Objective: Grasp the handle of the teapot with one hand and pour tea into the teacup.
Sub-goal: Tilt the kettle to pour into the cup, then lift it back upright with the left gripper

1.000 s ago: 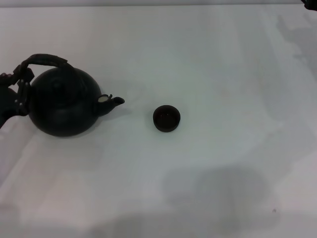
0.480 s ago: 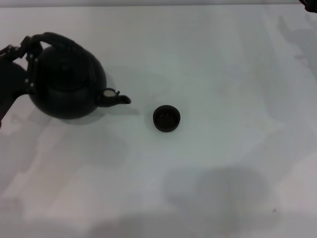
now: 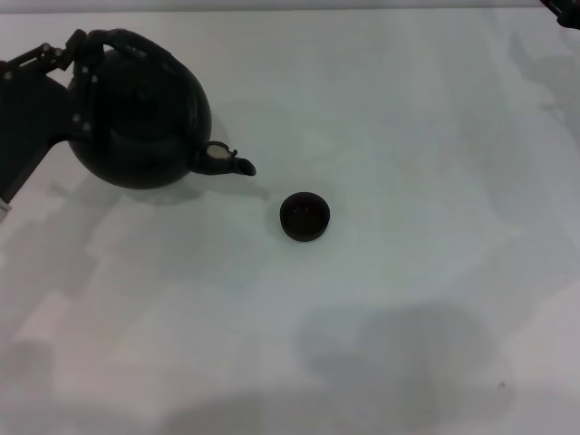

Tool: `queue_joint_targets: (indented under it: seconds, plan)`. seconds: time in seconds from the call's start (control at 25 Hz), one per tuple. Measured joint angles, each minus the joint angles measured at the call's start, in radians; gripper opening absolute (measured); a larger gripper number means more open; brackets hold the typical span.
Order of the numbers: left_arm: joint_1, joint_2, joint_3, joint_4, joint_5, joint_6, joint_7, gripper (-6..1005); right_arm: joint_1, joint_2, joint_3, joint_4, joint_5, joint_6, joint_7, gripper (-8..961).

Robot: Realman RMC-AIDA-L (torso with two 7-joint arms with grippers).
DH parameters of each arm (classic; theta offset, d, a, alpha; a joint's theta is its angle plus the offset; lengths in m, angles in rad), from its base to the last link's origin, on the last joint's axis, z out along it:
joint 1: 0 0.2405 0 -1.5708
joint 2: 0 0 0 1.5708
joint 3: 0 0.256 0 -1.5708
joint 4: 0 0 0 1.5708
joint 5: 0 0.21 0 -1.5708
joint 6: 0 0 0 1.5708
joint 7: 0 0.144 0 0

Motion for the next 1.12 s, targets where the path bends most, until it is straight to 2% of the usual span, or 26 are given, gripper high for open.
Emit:
queue_joint_targets:
  seconds: [1.12]
  plan:
    - [-0.143, 0.005, 0.002, -0.047, 0.18, -0.133, 0.011, 108, 0.015, -0.004, 0.0, 0.027, 0.0, -0.028, 0.0, 840]
